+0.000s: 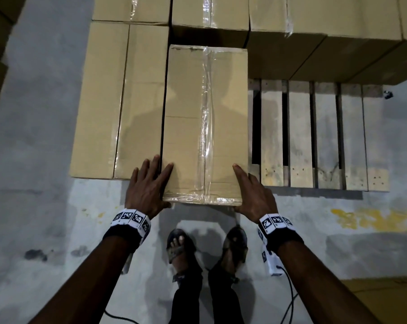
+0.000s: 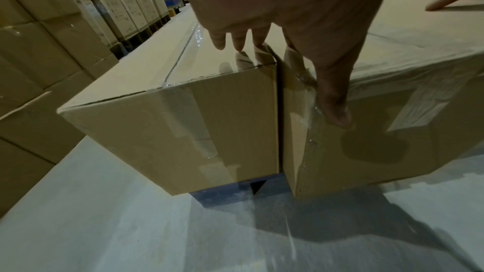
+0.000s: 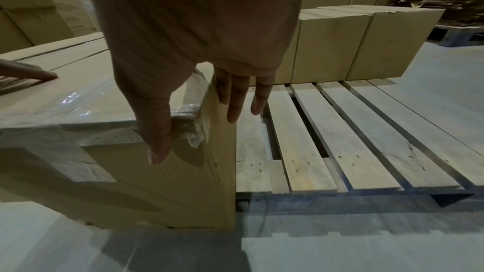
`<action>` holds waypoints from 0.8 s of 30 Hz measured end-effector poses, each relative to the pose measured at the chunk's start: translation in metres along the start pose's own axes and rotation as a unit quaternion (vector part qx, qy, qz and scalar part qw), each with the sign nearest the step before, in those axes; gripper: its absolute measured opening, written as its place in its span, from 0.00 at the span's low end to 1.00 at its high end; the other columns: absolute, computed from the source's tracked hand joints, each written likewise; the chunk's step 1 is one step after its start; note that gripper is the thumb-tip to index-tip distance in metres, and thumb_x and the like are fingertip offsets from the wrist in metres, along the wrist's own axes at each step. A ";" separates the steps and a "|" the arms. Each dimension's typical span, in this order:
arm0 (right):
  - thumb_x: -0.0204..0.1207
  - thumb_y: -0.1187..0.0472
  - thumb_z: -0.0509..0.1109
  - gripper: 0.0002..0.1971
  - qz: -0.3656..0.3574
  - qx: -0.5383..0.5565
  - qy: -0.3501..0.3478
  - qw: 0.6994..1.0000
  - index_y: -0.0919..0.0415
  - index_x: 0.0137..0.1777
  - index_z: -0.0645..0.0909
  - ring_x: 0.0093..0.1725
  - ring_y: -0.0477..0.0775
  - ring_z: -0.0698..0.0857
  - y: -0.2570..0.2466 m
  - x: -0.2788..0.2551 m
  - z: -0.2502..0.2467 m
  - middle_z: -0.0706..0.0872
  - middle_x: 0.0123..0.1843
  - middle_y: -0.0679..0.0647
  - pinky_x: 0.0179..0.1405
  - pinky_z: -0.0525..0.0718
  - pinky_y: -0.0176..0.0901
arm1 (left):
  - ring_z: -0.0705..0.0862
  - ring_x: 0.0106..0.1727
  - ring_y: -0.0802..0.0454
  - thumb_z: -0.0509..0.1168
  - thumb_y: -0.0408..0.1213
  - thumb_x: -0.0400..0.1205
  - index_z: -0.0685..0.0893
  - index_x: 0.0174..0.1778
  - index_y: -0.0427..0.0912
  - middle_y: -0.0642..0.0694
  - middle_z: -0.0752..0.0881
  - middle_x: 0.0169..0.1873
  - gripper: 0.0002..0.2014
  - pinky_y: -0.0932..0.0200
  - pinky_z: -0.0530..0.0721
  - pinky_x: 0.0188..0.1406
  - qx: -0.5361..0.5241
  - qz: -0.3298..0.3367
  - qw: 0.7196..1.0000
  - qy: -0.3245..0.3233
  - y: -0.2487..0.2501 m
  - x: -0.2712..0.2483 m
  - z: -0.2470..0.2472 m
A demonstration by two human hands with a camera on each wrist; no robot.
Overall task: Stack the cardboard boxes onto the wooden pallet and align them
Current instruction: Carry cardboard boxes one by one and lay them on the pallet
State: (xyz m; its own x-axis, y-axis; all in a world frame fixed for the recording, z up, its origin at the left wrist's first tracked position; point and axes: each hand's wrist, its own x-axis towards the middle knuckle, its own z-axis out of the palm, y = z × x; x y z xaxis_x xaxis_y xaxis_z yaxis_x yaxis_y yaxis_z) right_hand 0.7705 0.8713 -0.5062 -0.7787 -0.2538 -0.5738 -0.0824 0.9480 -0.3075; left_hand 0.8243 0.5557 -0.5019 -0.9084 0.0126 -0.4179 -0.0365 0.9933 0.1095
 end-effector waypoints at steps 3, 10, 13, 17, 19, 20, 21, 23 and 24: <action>0.63 0.45 0.88 0.69 -0.004 -0.006 0.003 1.000 0.30 0.86 0.33 0.74 0.68 0.79 0.000 0.006 -0.003 0.70 0.83 0.59 0.69 0.80 0.68 | 0.58 0.89 0.31 0.90 0.57 0.56 0.56 0.92 0.56 0.41 0.54 0.91 0.70 0.31 0.66 0.84 0.004 0.014 1.000 0.002 -0.007 0.005 -0.003; 0.63 0.50 0.90 0.71 -0.002 -0.008 0.008 1.000 0.29 0.87 0.33 0.74 0.66 0.79 -0.004 0.025 -0.011 0.70 0.83 0.59 0.69 0.80 0.64 | 0.59 0.89 0.30 0.90 0.56 0.57 0.58 0.92 0.51 0.41 0.56 0.91 0.69 0.29 0.65 0.84 0.035 0.027 0.999 -0.003 -0.010 0.025 -0.018; 0.64 0.52 0.89 0.70 0.000 -0.006 0.005 1.000 0.30 0.87 0.33 0.75 0.65 0.78 -0.006 0.031 -0.016 0.69 0.83 0.58 0.69 0.80 0.63 | 0.59 0.89 0.31 0.90 0.56 0.58 0.58 0.92 0.50 0.42 0.57 0.91 0.68 0.29 0.64 0.84 0.046 0.030 0.998 -0.005 -0.010 0.033 -0.023; 0.64 0.52 0.89 0.70 0.001 -0.010 0.008 1.000 0.30 0.87 0.33 0.75 0.66 0.79 -0.006 0.039 -0.020 0.70 0.83 0.58 0.68 0.80 0.63 | 0.57 0.90 0.32 0.89 0.56 0.60 0.56 0.92 0.50 0.42 0.56 0.91 0.68 0.29 0.63 0.85 0.060 0.033 0.998 -0.013 -0.011 0.044 -0.028; 0.64 0.51 0.89 0.70 -0.001 -0.014 0.008 1.000 0.30 0.87 0.33 0.73 0.66 0.80 -0.006 0.043 -0.022 0.70 0.82 0.59 0.67 0.80 0.63 | 0.56 0.90 0.32 0.88 0.56 0.61 0.54 0.92 0.50 0.43 0.54 0.91 0.68 0.30 0.61 0.85 0.064 0.034 0.997 -0.018 -0.012 0.049 -0.029; 0.64 0.51 0.89 0.70 -0.002 -0.016 0.008 1.000 0.31 0.87 0.33 0.73 0.66 0.81 -0.005 0.044 -0.023 0.71 0.82 0.59 0.67 0.81 0.63 | 0.56 0.90 0.32 0.88 0.56 0.61 0.53 0.92 0.51 0.43 0.54 0.92 0.68 0.30 0.61 0.85 0.063 0.034 0.997 -0.019 -0.012 0.050 -0.029; 0.64 0.51 0.89 0.70 -0.004 -0.016 0.008 1.000 0.32 0.87 0.34 0.72 0.65 0.81 -0.005 0.045 -0.024 0.71 0.81 0.58 0.66 0.81 0.63 | 0.57 0.90 0.32 0.88 0.56 0.60 0.54 0.92 0.51 0.43 0.54 0.91 0.68 0.30 0.62 0.85 0.062 0.034 0.997 -0.019 -0.013 0.051 -0.028; 0.64 0.50 0.89 0.70 -0.007 -0.016 0.008 1.000 0.32 0.88 0.35 0.71 0.65 0.82 -0.004 0.046 -0.024 0.71 0.81 0.58 0.66 0.82 0.64 | 0.58 0.89 0.32 0.89 0.55 0.59 0.54 0.92 0.51 0.43 0.54 0.91 0.69 0.30 0.64 0.84 0.055 0.036 0.998 -0.020 -0.016 0.052 -0.026; 0.64 0.50 0.89 0.70 -0.010 -0.015 0.010 1.000 0.32 0.87 0.35 0.71 0.65 0.82 -0.004 0.046 -0.024 0.71 0.82 0.57 0.66 0.82 0.64 | 0.58 0.89 0.32 0.89 0.55 0.59 0.53 0.92 0.51 0.43 0.54 0.92 0.69 0.30 0.65 0.84 0.049 0.039 0.998 -0.020 -0.017 0.052 -0.024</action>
State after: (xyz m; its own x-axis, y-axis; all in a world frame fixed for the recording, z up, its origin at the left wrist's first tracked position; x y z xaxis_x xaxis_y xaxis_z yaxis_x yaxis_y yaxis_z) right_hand 0.7203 0.8607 -0.5128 -0.7886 -0.2684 -0.5532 -0.1151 0.9482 -0.2959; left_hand 0.7672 0.5368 -0.5036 -0.8894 0.0923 -0.4477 0.0762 0.9956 0.0540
